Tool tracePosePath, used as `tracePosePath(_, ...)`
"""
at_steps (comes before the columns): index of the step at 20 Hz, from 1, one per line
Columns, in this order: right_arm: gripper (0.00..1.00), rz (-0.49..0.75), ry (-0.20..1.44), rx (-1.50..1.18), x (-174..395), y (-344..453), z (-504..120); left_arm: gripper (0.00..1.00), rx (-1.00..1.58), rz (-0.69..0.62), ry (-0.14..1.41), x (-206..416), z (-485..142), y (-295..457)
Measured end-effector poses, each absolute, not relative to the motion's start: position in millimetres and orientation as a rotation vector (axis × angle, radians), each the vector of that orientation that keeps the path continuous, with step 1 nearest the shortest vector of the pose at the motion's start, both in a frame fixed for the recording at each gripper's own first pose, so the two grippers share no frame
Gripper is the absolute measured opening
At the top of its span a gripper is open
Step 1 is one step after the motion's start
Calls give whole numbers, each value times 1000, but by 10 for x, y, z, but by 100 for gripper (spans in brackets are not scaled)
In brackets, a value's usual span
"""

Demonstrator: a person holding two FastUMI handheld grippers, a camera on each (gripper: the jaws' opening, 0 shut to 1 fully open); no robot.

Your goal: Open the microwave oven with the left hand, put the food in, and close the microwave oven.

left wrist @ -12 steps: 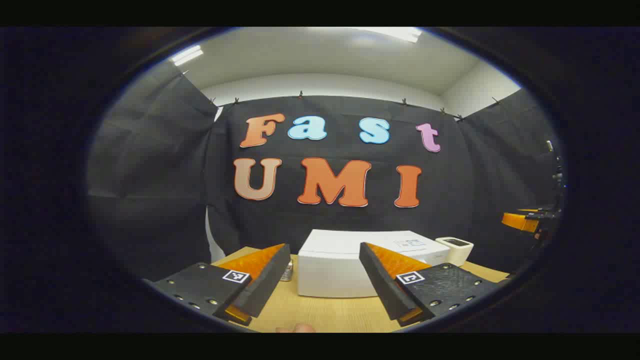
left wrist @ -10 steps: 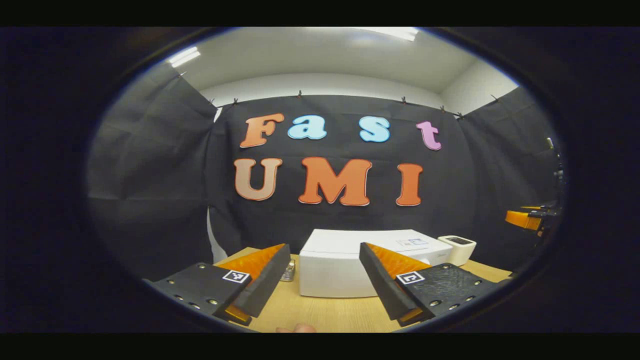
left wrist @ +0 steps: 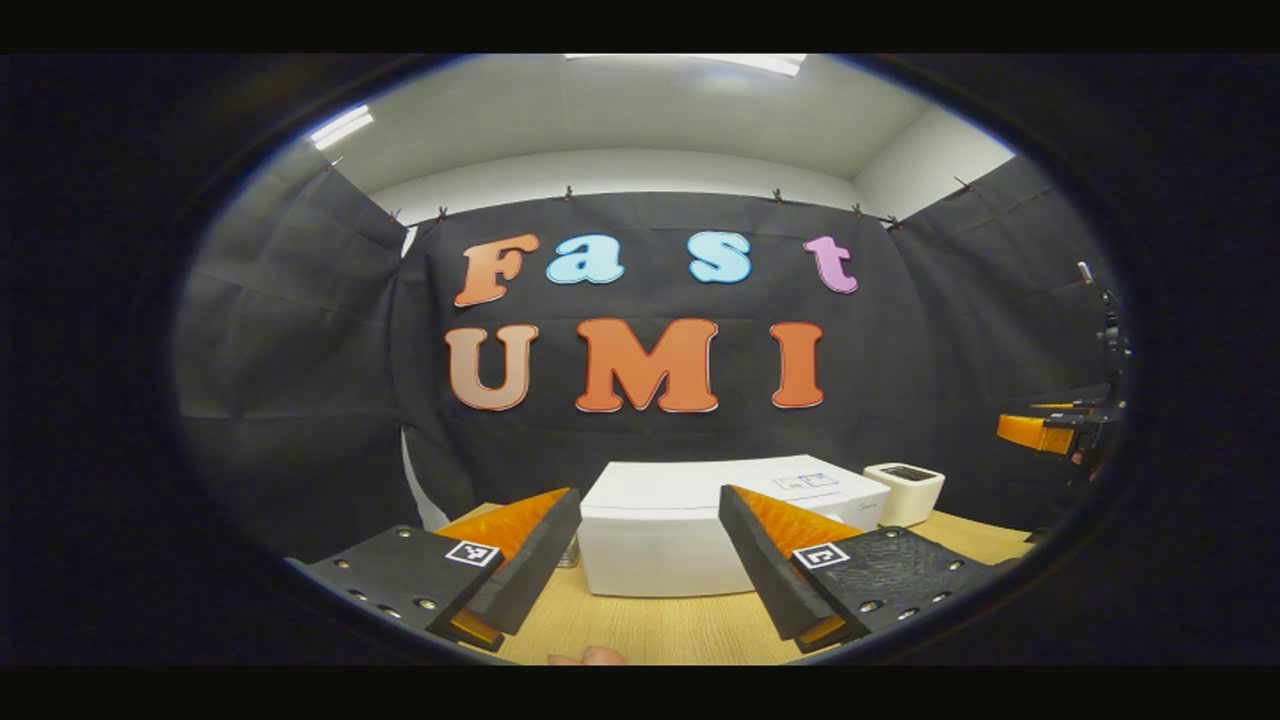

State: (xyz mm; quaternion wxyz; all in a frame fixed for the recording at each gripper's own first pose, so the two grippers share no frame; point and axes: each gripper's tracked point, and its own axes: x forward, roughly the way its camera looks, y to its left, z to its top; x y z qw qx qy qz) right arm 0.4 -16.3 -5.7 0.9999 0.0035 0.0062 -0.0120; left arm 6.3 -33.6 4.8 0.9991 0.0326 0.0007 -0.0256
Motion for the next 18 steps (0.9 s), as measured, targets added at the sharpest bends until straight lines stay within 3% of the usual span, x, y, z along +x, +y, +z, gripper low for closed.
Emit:
tracePosePath(3, 95, -20, 10, 9, -21, -154, -36, 94, 56, -43, -1, 100, 39, -347)
tracePosePath(18, 95, -47, 22, -16, -62, -278, -133, 90, 4, -136, 7, 428, -702, -1198)
